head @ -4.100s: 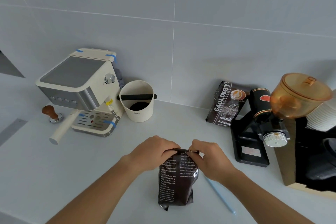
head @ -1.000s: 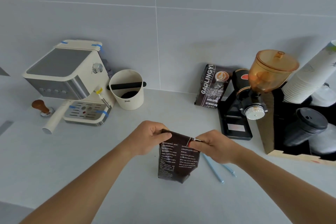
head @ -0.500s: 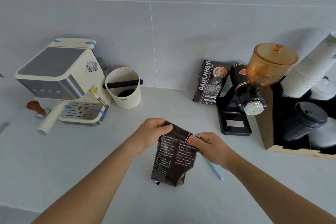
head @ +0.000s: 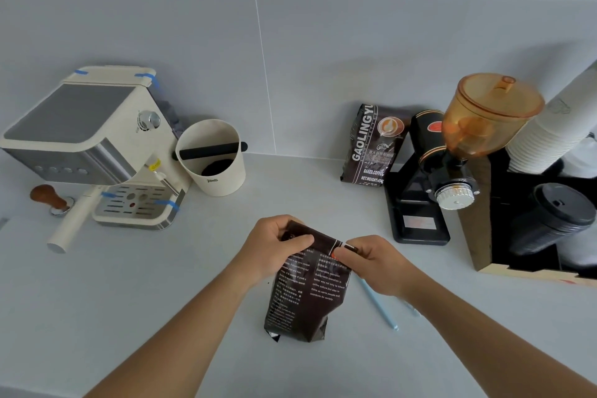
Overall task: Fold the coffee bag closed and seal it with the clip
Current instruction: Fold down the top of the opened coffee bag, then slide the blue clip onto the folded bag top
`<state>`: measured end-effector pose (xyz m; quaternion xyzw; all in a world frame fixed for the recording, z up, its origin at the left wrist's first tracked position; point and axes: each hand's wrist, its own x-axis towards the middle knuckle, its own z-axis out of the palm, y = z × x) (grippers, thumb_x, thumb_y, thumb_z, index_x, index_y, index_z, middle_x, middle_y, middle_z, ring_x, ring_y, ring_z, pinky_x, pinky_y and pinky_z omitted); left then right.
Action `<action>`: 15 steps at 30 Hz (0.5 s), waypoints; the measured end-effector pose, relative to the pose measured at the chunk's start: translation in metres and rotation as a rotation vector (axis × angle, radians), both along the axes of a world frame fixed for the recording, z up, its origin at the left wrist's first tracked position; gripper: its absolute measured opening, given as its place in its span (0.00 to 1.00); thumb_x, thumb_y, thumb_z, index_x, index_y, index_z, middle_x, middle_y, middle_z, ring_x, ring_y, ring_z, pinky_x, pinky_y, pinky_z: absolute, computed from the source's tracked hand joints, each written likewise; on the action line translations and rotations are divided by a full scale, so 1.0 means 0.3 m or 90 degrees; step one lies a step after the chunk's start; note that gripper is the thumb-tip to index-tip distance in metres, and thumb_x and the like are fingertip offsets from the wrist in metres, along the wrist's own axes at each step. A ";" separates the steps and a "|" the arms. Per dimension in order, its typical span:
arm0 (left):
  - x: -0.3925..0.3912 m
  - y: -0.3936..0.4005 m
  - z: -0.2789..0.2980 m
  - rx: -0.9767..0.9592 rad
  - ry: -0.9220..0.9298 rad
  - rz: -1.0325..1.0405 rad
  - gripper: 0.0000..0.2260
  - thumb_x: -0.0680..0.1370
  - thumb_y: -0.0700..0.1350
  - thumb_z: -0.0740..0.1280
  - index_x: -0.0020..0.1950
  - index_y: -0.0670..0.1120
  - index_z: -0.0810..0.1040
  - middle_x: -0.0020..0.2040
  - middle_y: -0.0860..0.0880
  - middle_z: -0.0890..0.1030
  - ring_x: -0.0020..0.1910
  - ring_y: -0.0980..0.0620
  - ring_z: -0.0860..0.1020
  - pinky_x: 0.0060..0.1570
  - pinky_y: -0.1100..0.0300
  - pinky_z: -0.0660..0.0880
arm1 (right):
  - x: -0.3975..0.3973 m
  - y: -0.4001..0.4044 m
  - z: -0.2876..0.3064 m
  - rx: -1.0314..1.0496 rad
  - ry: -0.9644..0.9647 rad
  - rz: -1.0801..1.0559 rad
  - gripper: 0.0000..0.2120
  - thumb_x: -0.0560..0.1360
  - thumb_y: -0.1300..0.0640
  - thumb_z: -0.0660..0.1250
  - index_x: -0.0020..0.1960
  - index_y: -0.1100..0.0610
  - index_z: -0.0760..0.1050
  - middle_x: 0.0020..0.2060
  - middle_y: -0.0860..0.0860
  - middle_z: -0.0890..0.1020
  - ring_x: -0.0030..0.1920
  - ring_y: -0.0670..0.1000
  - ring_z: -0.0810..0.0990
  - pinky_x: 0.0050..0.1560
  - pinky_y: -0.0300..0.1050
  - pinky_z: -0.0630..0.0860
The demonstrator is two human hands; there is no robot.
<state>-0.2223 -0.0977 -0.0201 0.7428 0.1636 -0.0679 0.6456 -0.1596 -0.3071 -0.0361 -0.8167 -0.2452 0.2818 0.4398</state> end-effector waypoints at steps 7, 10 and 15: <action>0.014 0.009 -0.017 0.013 -0.010 -0.008 0.02 0.73 0.39 0.72 0.44 0.45 0.82 0.38 0.47 0.85 0.38 0.51 0.84 0.38 0.59 0.80 | 0.004 -0.001 -0.013 0.017 0.033 -0.039 0.24 0.75 0.45 0.66 0.32 0.64 0.67 0.27 0.52 0.69 0.29 0.50 0.66 0.31 0.44 0.64; 0.021 0.021 -0.030 0.010 -0.017 0.008 0.03 0.74 0.37 0.72 0.44 0.44 0.82 0.36 0.48 0.85 0.37 0.52 0.84 0.37 0.61 0.79 | 0.020 -0.074 -0.022 -0.006 0.059 -0.116 0.21 0.77 0.45 0.63 0.33 0.59 0.74 0.26 0.48 0.76 0.29 0.46 0.72 0.33 0.41 0.70; 0.026 0.045 -0.054 0.009 -0.030 0.046 0.02 0.74 0.35 0.71 0.44 0.41 0.82 0.34 0.49 0.84 0.35 0.54 0.82 0.35 0.62 0.78 | 0.041 -0.270 -0.153 -0.221 -0.011 -0.250 0.16 0.77 0.50 0.64 0.34 0.56 0.73 0.30 0.48 0.77 0.32 0.49 0.73 0.36 0.43 0.70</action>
